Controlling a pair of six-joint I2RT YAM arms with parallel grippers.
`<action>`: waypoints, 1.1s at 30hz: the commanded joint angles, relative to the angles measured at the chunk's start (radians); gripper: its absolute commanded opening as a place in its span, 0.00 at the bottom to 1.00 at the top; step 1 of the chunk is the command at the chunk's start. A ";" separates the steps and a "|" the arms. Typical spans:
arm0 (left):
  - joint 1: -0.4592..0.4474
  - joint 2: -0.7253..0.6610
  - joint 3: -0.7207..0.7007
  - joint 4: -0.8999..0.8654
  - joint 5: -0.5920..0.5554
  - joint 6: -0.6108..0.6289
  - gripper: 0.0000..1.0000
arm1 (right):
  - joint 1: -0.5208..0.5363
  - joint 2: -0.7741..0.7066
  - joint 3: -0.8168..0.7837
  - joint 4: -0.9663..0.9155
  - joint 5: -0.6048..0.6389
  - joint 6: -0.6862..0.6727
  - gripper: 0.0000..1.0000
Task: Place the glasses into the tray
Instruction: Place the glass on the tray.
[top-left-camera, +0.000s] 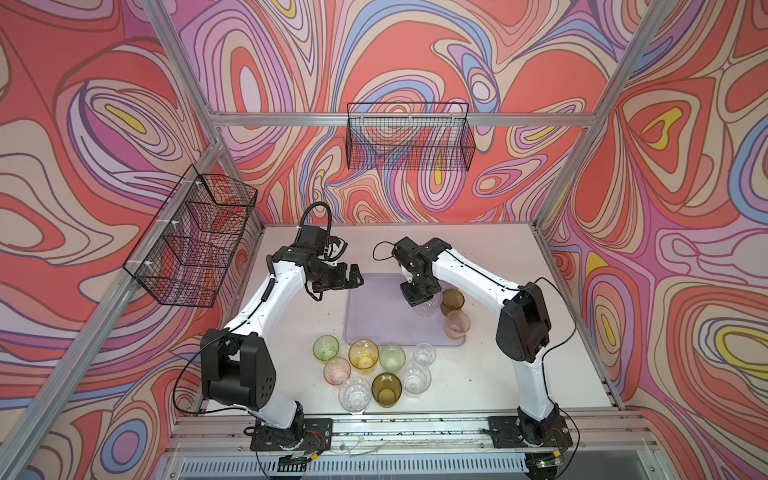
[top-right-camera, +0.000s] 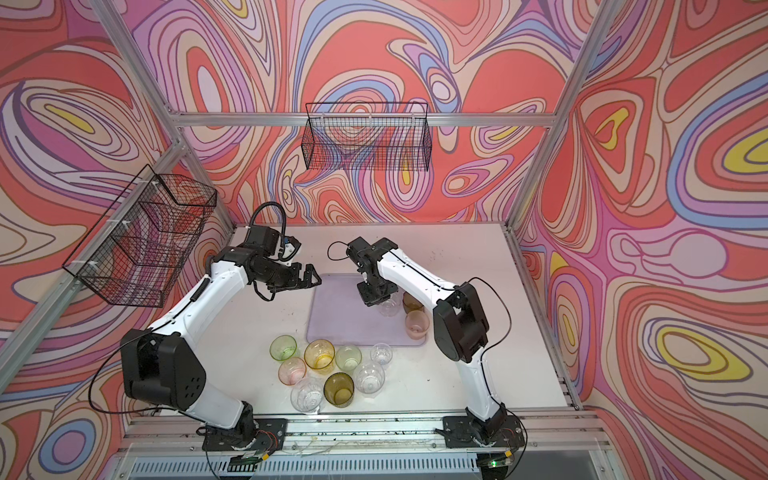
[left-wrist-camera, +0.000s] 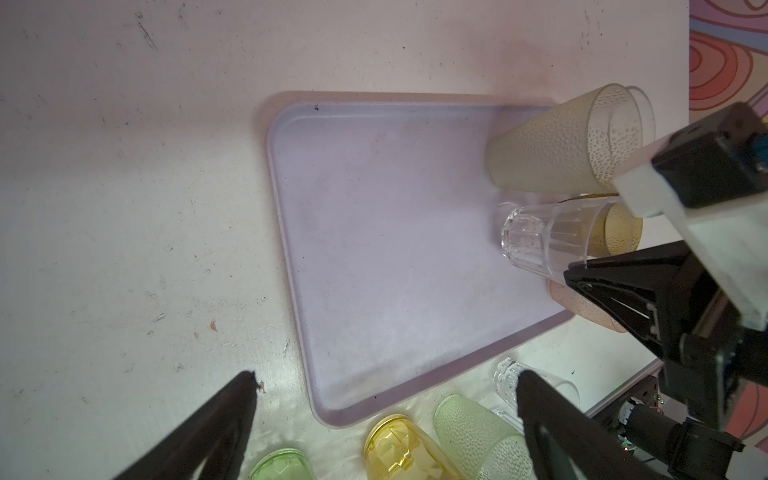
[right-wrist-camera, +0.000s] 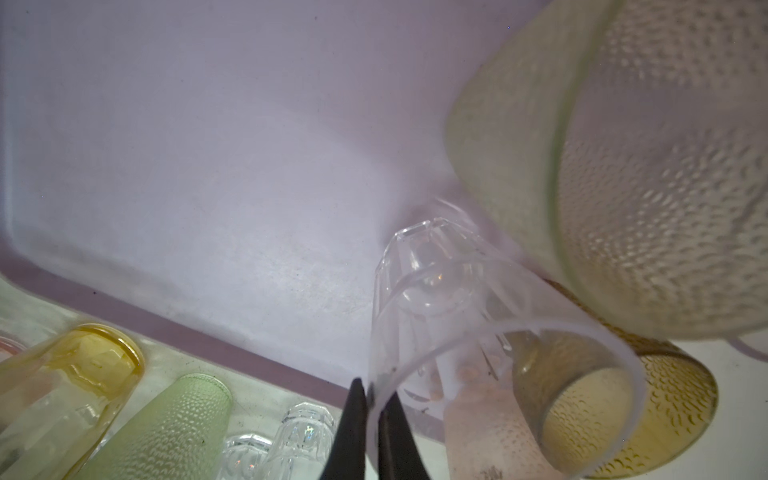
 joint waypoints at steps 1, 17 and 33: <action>-0.005 -0.023 0.017 -0.009 0.010 0.017 1.00 | -0.007 0.014 -0.009 0.022 0.012 -0.012 0.00; -0.005 -0.023 0.017 -0.011 0.007 0.019 1.00 | -0.011 0.044 -0.003 0.020 0.025 -0.020 0.02; -0.005 -0.030 0.016 -0.010 0.008 0.017 1.00 | -0.010 0.007 0.044 -0.023 0.017 -0.016 0.18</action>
